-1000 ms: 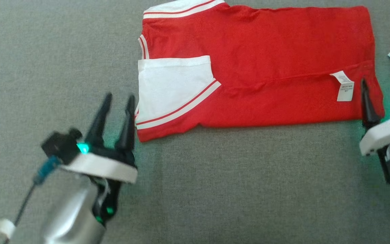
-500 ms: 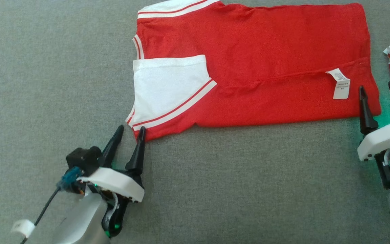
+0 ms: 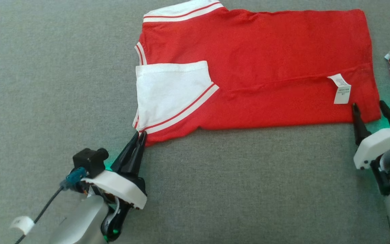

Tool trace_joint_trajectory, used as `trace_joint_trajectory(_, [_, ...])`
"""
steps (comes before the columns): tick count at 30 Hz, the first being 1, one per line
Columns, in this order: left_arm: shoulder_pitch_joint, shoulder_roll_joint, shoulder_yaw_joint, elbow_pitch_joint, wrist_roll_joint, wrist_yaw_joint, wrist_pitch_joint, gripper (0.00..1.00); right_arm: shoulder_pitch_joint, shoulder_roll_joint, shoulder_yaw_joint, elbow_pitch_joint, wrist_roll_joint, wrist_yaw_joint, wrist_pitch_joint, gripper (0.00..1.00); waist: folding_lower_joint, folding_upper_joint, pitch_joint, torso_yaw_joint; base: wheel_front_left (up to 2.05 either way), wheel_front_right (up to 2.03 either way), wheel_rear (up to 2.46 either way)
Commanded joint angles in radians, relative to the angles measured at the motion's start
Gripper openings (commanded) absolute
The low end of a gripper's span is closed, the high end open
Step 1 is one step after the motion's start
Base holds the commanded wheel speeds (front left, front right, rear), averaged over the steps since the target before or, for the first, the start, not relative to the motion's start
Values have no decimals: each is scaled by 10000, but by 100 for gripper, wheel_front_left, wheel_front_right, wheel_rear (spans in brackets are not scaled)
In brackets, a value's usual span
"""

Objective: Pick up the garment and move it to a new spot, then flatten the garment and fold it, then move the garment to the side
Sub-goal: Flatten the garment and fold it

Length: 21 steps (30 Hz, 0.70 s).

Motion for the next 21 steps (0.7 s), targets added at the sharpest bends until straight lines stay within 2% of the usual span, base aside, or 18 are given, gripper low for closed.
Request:
trace_joint_trajectory(1, [-107,395,256,-280,49,-54,-129,0,-176,-259,148,-55,67,-7,219,100,0,-1,-37,60,0,0,0])
trace_joint_trajectory(2, [-127,455,240,-330,80,-54,-141,0,-200,-270,145,39,116,-7,379,95,0,-1,-56,89,0,0,0])
trace_joint_trajectory(4, [-167,550,210,-416,99,-54,-147,0,-227,-322,200,183,246,-7,680,4,0,-1,-107,151,0,0,0])
trace_joint_trajectory(5, [-186,602,190,-450,120,-54,-149,0,-217,-365,227,216,322,-7,795,0,0,-1,-146,178,0,0,0])
trace_joint_trajectory(13, [429,935,46,-1001,65,55,-31,0,712,-918,640,-471,1410,-7,1121,0,0,-1,-868,208,0,0,0])
trace_joint_trajectory(17, [1040,1210,2,-1498,-22,247,114,0,1402,-1237,780,-1012,1808,-7,1233,0,0,-1,-1179,160,0,0,0])
trace_joint_trajectory(21, [2039,1575,-43,-2450,-195,688,375,0,2449,-1554,959,-1847,2205,-7,1449,0,0,-1,-1539,56,0,0,0])
